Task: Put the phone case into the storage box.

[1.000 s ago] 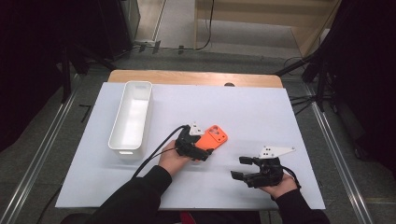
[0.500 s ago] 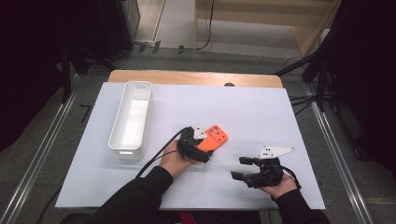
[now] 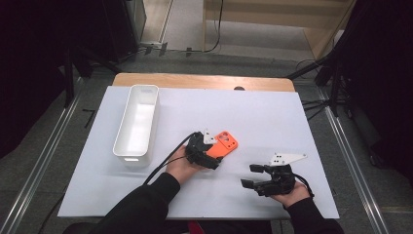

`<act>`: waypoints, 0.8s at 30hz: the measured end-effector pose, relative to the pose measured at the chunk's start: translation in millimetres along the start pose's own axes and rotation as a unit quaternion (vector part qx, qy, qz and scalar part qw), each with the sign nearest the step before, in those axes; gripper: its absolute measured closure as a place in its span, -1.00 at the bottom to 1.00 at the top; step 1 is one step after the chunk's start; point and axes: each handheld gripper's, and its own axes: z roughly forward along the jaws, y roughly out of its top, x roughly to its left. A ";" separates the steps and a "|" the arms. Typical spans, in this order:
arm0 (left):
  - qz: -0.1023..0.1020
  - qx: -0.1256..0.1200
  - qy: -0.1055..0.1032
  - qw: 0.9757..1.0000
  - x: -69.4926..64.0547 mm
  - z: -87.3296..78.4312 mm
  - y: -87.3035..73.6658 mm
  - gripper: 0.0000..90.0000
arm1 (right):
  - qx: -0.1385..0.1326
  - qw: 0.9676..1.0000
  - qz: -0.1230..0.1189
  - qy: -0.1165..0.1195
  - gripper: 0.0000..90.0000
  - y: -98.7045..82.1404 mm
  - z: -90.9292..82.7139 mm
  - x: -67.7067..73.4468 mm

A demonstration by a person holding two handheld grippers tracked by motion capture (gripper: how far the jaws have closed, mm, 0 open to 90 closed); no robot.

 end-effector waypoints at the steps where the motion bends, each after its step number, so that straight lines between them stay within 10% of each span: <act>1: 0.001 0.003 0.000 1.000 0.2 -0.3 0.4 -0.63 | 0.000 1.000 0.000 0.000 -0.43 -0.1 0.0 -0.5; 24: -0.047 -0.020 -0.053 0.997 9.9 -22.0 9.6 -0.63 | 0.000 1.000 0.010 -0.004 -0.42 -0.8 0.8 -4.1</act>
